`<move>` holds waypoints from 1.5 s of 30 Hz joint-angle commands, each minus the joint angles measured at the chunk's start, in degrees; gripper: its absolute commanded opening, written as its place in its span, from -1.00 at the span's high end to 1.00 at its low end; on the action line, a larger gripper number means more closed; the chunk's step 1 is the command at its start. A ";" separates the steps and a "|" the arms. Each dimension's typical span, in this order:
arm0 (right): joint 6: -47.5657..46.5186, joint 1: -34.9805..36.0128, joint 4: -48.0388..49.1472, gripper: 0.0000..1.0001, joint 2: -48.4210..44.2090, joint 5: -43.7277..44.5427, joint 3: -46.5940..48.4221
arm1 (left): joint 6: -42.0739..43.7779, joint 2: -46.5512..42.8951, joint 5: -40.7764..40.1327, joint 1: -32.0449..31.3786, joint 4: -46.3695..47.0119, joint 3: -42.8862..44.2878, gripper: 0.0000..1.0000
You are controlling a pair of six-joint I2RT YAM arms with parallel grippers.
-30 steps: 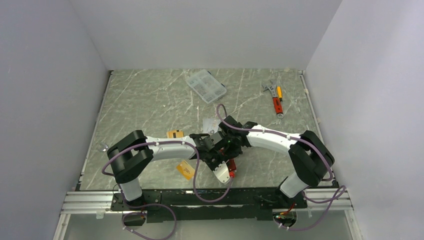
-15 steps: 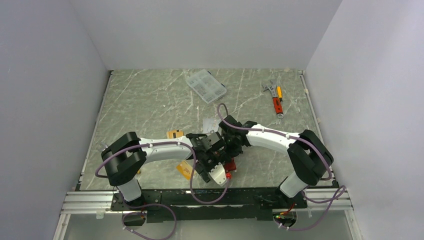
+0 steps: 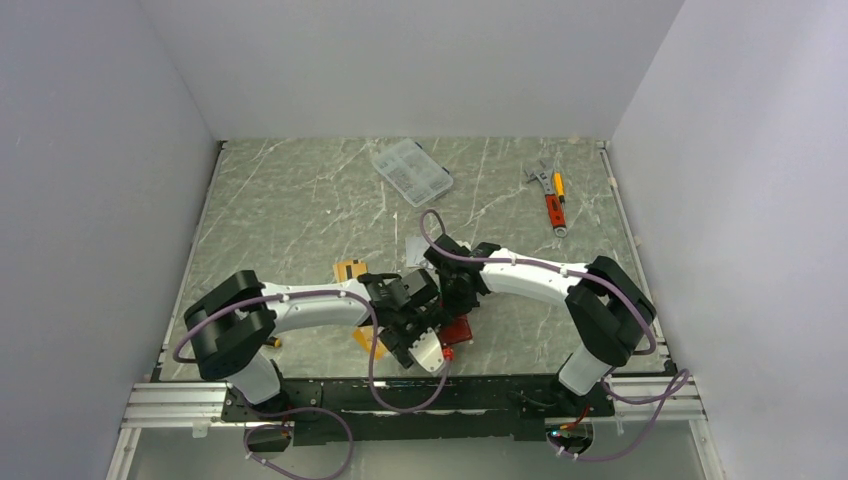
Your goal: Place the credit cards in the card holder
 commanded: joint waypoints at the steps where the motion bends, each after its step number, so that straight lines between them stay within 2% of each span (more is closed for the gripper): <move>1: 2.13 2.83 1.04 1.00 8.15 -2.87 -5.74 | -3.49 -5.23 -4.07 1.90 7.36 -0.75 -0.84; 7: 2.62 3.02 0.40 1.00 8.59 -0.53 -6.83 | -4.62 -7.38 -5.50 1.90 8.12 -1.98 -0.53; 10: 2.62 3.09 -0.70 1.00 8.79 0.53 -6.94 | -4.96 -8.94 -5.98 1.99 8.23 -2.77 -0.22; 12: 2.80 3.16 -1.58 1.00 9.12 1.09 -6.55 | -5.50 -10.06 -6.49 2.15 7.78 -3.50 0.15; 15: 3.27 3.30 -1.97 1.00 9.72 1.03 -6.60 | -6.91 -12.42 -7.84 2.70 6.58 -4.78 0.91; 16: 3.41 3.38 -2.04 1.00 10.10 1.02 -6.64 | -7.46 -13.40 -7.73 3.13 5.68 -5.24 0.96; 17: 3.75 3.61 -1.99 1.00 10.49 1.02 -6.79 | -8.13 -14.30 -7.38 3.70 4.47 -5.63 0.55; 18: 4.10 3.82 -1.62 1.00 10.85 0.99 -7.11 | -9.35 -15.34 -6.65 4.62 3.14 -5.80 0.45; 22: 5.70 4.76 0.63 1.00 13.16 0.69 -8.40 | -13.37 -20.81 -0.24 12.17 -4.01 -6.50 0.46; 26: 7.26 5.42 2.85 1.00 14.44 0.75 -9.61 | -13.88 -29.72 5.30 25.05 -6.86 -10.58 0.40; 29: 7.42 5.50 3.16 1.00 15.37 1.04 -10.04 | -13.43 -33.12 10.25 35.45 -9.86 -10.76 0.44; 32: 7.31 5.82 3.13 1.00 16.71 1.50 -9.95 | -14.95 -31.85 16.00 45.72 -9.51 -8.65 0.49; 37: 8.19 7.72 3.40 1.00 19.78 2.97 -10.48 | -17.61 -21.91 28.90 60.59 -14.02 2.43 0.54; 39: 8.58 8.15 3.55 1.00 20.49 3.27 -11.02 | -18.17 -19.33 32.41 63.90 -15.77 5.40 0.59; 42: 8.66 8.14 2.52 0.97 17.41 3.72 -10.48 | -18.98 -18.70 33.24 64.90 -16.38 6.80 0.59; 45: 8.48 8.01 -0.05 0.68 12.96 5.29 -7.57 | -20.35 -19.86 33.24 64.92 -16.35 6.70 0.53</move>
